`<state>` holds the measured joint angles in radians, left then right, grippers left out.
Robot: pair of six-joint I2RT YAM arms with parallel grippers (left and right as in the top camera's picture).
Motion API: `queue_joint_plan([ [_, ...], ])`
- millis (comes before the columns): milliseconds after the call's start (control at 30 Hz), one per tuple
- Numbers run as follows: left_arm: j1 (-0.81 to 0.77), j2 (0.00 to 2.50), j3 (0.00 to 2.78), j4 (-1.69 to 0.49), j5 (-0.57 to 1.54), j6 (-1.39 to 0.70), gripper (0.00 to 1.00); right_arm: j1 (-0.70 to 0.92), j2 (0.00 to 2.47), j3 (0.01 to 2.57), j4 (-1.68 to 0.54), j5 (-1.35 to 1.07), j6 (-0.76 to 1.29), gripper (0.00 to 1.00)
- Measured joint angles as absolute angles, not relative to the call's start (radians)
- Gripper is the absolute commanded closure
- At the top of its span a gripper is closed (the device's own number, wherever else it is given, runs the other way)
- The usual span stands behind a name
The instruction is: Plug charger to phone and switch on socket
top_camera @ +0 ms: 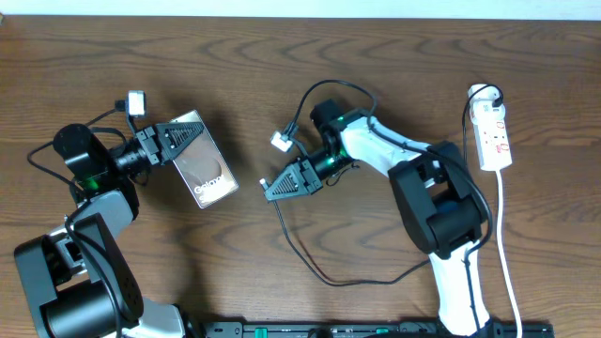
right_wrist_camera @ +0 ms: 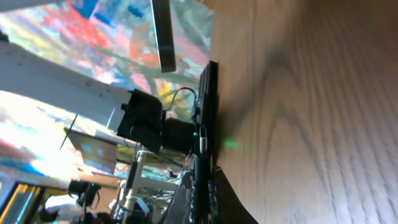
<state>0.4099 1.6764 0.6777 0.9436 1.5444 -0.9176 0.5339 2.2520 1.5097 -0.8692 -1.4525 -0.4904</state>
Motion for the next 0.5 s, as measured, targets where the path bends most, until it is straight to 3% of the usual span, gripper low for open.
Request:
queue_joint_plan([
  [500,0.41,1.676,0.678,0.944,1.528,-0.91,0.93,0.631,2.263,1.509,-0.869,-1.508,-0.661,0.99],
])
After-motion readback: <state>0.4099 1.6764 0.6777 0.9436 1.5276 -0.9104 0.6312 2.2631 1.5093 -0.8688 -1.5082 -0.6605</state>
